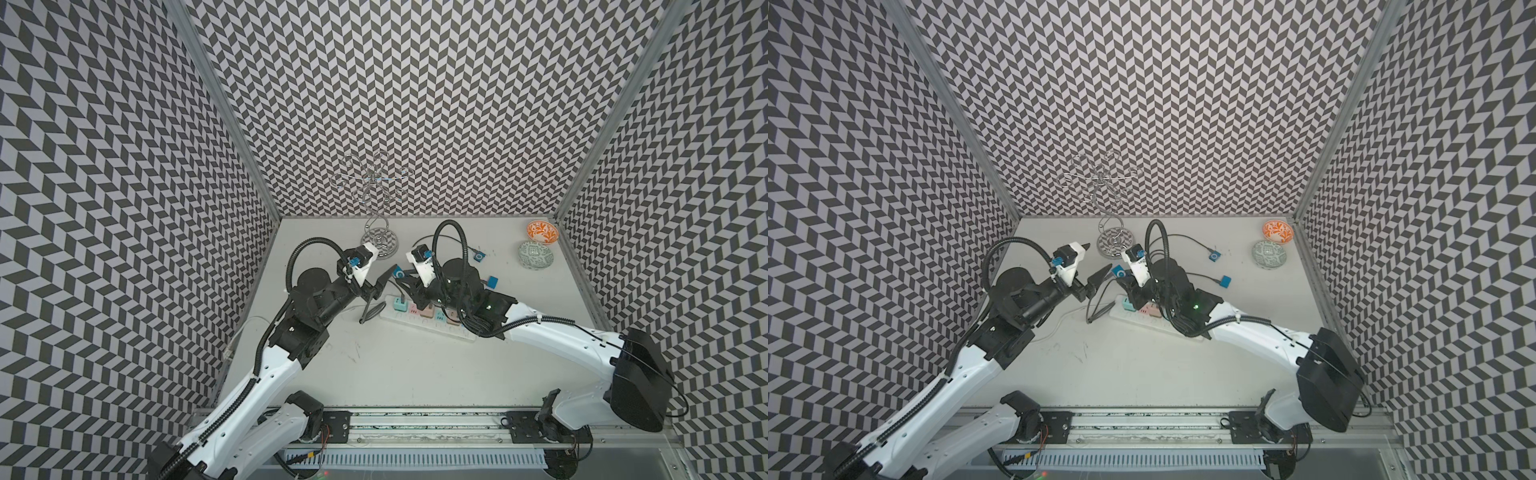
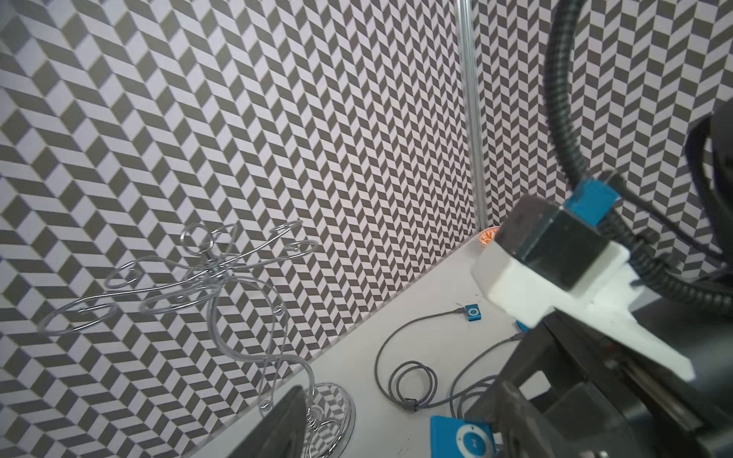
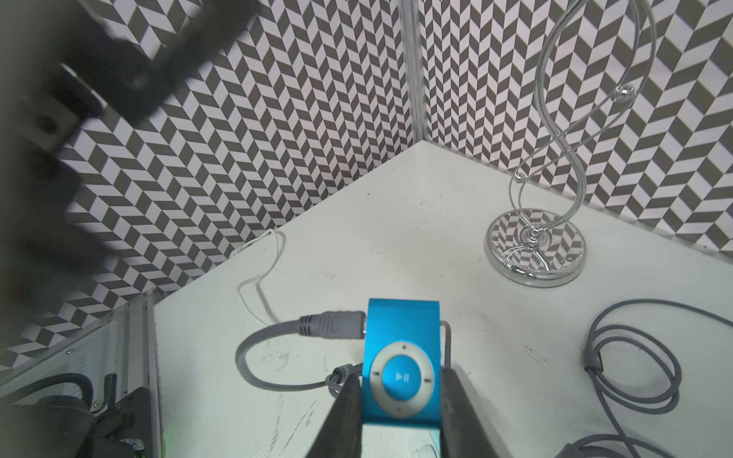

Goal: Charge mp3
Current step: Place the MP3 player at the center of the board.

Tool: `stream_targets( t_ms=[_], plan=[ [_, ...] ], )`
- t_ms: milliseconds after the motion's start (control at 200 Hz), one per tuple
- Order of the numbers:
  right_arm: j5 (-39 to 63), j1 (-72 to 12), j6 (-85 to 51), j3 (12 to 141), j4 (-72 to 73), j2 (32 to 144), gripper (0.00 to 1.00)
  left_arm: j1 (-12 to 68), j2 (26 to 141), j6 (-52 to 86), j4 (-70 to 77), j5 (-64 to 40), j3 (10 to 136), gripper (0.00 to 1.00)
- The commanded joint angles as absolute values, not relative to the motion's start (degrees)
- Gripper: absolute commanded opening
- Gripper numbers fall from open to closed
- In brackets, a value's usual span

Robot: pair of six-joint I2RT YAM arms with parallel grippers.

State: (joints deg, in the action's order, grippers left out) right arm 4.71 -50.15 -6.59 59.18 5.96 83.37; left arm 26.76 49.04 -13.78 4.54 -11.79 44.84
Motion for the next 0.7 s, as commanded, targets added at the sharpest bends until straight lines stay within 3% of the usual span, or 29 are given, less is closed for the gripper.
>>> stream_targets(
  t_ms=[0, 356, 691],
  plan=[
    [5.3, -51.3, -9.9, 56.2, 8.6, 82.9, 0.04, 24.6, 48.1, -11.8, -0.8, -13.3, 44.7, 0.77],
    [1.0, -61.1, -12.5, 39.7, 15.7, 80.9, 0.04, 19.5, 47.8, -4.8, -2.2, -8.5, 44.5, 0.86],
    [-0.3, -62.7, -8.6, 36.0, 24.0, 91.4, 0.06, 19.2, 50.3, -4.0, -2.4, -8.7, 44.6, 0.86]
  ],
)
